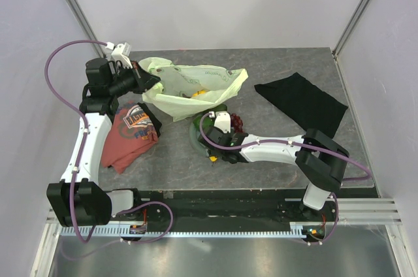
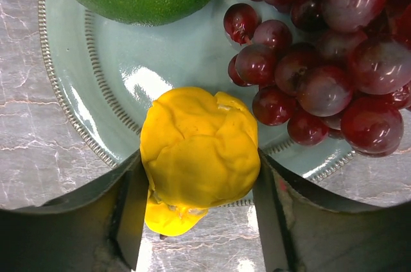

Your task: Place the fruits into the plastic bag

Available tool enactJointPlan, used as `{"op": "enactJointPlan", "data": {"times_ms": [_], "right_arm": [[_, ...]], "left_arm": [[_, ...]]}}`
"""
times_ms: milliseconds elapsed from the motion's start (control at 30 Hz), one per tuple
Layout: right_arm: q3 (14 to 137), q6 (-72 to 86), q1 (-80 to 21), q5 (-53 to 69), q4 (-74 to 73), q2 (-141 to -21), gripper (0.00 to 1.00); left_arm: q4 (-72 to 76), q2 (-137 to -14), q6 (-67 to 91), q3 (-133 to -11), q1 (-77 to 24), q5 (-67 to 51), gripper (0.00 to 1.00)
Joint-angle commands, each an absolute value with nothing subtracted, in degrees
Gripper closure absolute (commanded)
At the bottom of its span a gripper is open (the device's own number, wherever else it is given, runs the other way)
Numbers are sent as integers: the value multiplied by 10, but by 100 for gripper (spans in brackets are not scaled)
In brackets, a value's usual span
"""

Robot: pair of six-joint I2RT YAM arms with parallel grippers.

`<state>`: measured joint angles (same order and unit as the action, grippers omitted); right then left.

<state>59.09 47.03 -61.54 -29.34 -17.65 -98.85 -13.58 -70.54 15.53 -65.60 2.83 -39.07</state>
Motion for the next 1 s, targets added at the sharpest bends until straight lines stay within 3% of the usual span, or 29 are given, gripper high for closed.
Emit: {"op": "enactJointPlan", "data": {"times_ms": [0, 233, 567, 700, 833, 967], "right_arm": [[603, 479, -615, -305, -170, -989, 42], [590, 461, -615, -301, -153, -969, 59], [447, 376, -627, -236, 90, -832, 60], [430, 329, -635, -202, 118, -807, 62], [387, 287, -635, -65, 254, -771, 59], [461, 256, -635, 76, 234, -779, 59]], "left_arm": [[-129, -692, 142, -657, 32, -388, 98], [-129, -693, 144, -657, 31, -389, 99], [-130, -693, 145, -657, 31, -392, 98], [-130, -693, 145, -657, 31, -393, 98], [-129, -693, 145, -657, 31, -392, 98], [-130, -695, 146, -657, 32, -393, 98]]}}
